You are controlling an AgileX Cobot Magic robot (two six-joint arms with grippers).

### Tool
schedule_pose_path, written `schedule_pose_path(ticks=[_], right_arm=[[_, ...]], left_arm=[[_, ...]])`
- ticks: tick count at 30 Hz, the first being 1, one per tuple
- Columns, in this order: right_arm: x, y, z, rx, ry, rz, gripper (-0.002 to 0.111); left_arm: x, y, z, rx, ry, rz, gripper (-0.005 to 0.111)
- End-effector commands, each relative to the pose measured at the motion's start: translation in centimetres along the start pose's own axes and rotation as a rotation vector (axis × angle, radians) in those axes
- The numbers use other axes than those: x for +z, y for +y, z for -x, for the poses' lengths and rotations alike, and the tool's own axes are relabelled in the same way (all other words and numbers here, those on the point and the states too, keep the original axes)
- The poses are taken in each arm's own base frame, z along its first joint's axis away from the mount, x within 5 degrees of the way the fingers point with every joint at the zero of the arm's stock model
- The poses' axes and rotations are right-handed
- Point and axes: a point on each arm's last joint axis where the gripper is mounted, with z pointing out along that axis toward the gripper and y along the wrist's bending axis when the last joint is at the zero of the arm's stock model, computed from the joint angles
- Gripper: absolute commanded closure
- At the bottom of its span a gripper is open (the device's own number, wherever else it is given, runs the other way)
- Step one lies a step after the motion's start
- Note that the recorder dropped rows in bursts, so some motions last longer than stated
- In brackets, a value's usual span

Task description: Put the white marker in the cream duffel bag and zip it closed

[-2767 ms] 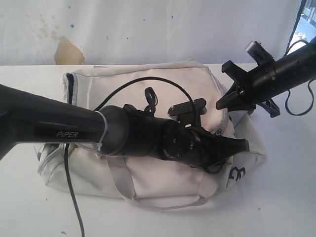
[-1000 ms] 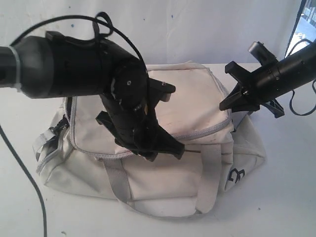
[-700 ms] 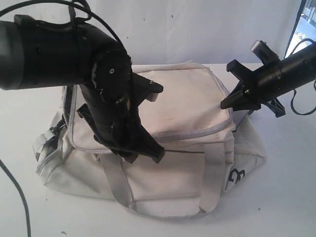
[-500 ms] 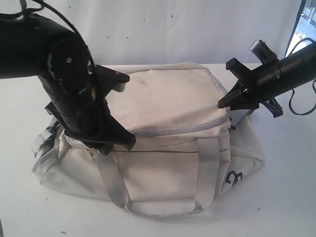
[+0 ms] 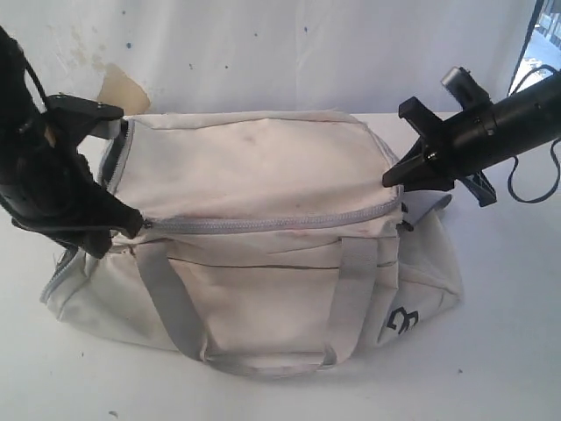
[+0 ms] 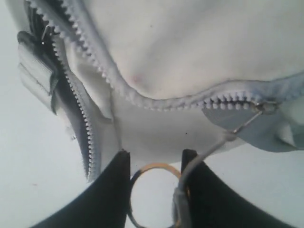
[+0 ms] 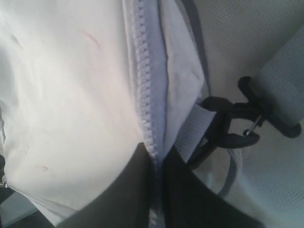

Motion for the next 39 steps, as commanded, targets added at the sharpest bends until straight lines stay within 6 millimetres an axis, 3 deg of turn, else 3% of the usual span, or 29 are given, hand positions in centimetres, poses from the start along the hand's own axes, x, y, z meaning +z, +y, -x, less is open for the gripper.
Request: schedule_pose_path(ticks=[1, 14, 16, 20, 22, 26, 30, 33, 39], right_arm=[[-1.0, -1.2, 1.2, -0.018, -0.125, -0.091, 0.108], [-0.9, -1.1, 1.0, -0.047, -0.100, -0.080, 0.108], [-0.9, -1.1, 1.0, -0.049, -0.097, -0.079, 0.104], [-0.9, -1.0, 0.9, -0.076, -0.085, -0.076, 0.083], [-0.9, -1.0, 0.9, -0.076, -0.085, -0.076, 0.069], [-1.2, -0.8, 0.8, -0.085, -0.092, -0.077, 0.044], [-2.2, 0.1, 0.8, -0.108, -0.128, -0.077, 0.042], [-3.0, 0.8, 0.7, -0.126, -0.157, -0.076, 0.042], [-4.1, 1.6, 0.3, -0.178, -0.171, -0.099, 0.042]], left_arm=[[-0.9, 2.9, -1.2, 0.050, 0.060, 0.096, 0.107], [-0.9, 0.3, -0.5, 0.138, -0.030, -0.175, 0.107], [-0.9, 0.2, -0.4, 0.132, -0.038, -0.183, 0.107], [-0.9, -0.2, -0.4, 0.109, -0.041, -0.223, 0.106], [-1.0, -0.3, -0.4, 0.115, -0.036, -0.243, 0.099], [-1.0, -0.5, -0.4, 0.105, -0.039, -0.263, 0.070], [-1.1, -0.8, -0.3, 0.084, -0.044, -0.298, 0.050], [-1.1, -0.9, -0.3, 0.096, -0.053, -0.309, 0.049], [0.9, -1.0, -1.4, 0.088, -0.052, -0.305, 0.049]])
